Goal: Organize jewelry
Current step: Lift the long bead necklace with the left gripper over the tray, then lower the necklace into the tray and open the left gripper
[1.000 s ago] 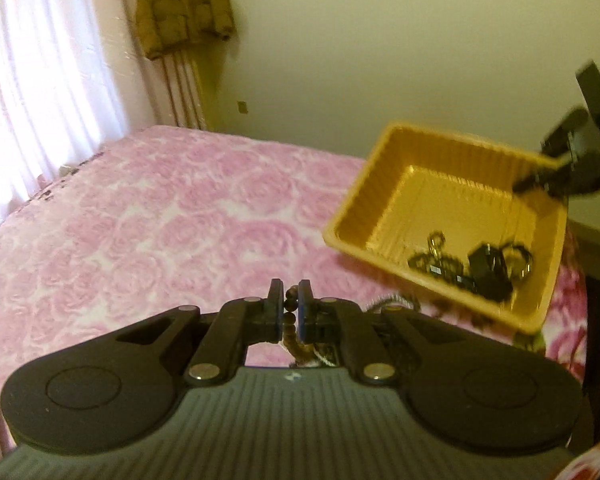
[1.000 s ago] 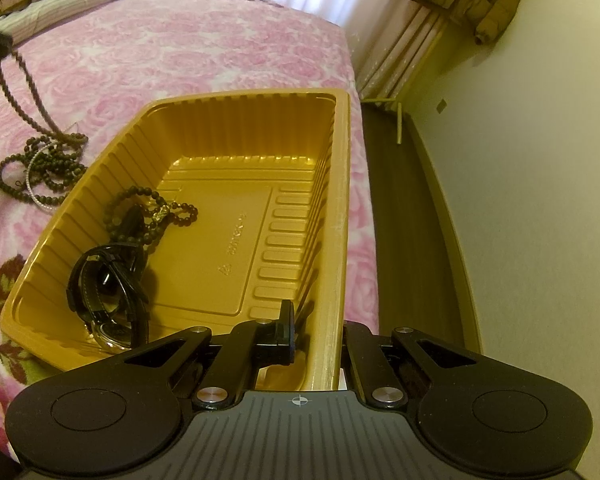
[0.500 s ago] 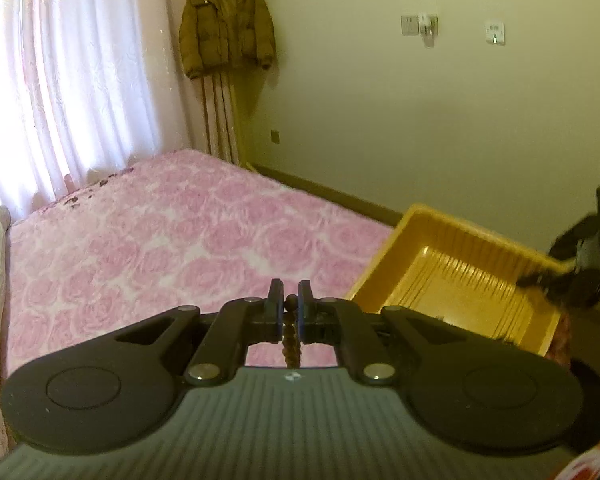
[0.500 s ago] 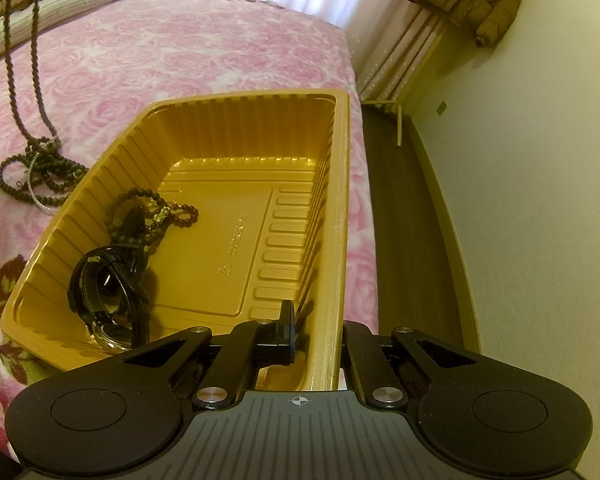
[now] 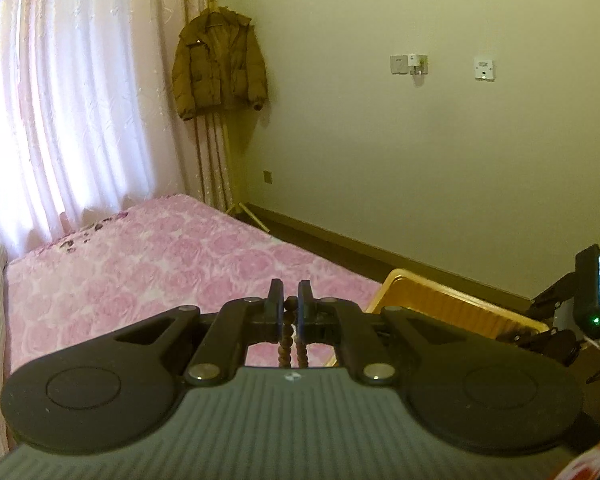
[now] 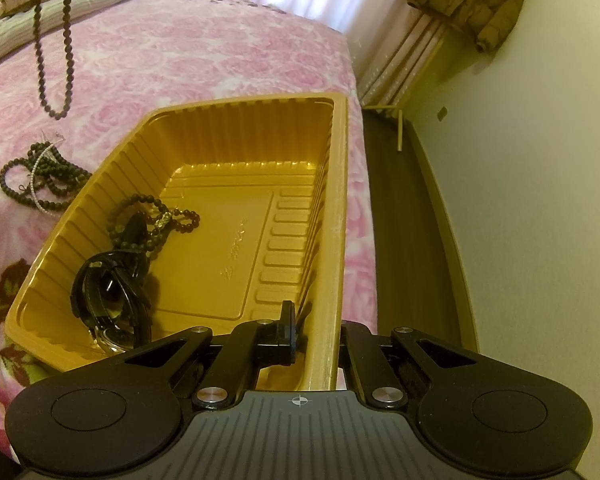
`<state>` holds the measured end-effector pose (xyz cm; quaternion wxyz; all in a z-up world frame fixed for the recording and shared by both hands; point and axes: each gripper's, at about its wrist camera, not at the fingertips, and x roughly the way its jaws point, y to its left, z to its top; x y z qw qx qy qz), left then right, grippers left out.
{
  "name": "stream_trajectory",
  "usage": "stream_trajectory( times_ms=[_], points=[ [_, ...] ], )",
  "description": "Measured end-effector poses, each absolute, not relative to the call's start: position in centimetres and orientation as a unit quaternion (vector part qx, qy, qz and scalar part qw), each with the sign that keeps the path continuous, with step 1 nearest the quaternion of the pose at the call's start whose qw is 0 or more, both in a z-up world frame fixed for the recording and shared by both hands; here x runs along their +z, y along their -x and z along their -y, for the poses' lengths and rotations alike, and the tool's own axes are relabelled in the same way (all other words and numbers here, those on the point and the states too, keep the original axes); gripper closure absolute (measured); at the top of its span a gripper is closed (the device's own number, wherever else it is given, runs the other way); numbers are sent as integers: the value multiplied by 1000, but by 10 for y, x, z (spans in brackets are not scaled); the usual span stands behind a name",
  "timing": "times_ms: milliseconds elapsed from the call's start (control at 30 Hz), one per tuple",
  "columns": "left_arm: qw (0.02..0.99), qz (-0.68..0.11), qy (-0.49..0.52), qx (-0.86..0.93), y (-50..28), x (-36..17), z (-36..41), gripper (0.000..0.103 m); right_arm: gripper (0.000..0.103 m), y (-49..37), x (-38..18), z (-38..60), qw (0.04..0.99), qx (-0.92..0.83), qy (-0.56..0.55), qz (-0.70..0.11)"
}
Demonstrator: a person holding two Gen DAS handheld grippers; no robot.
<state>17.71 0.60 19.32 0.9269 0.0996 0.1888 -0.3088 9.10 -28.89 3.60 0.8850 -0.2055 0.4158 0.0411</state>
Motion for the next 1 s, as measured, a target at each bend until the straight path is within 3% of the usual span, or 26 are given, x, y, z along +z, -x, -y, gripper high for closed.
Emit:
stream_trajectory(
  times_ms=[500, 1000],
  points=[
    [897, -186, -119, -384, -175, 196, 75, 97, 98, -91, 35, 290, 885, 41, 205, -417],
    [858, -276, -140, -409, -202, 112, 158, 97, 98, -93, 33, 292, 885, 42, 199, -418]
  ],
)
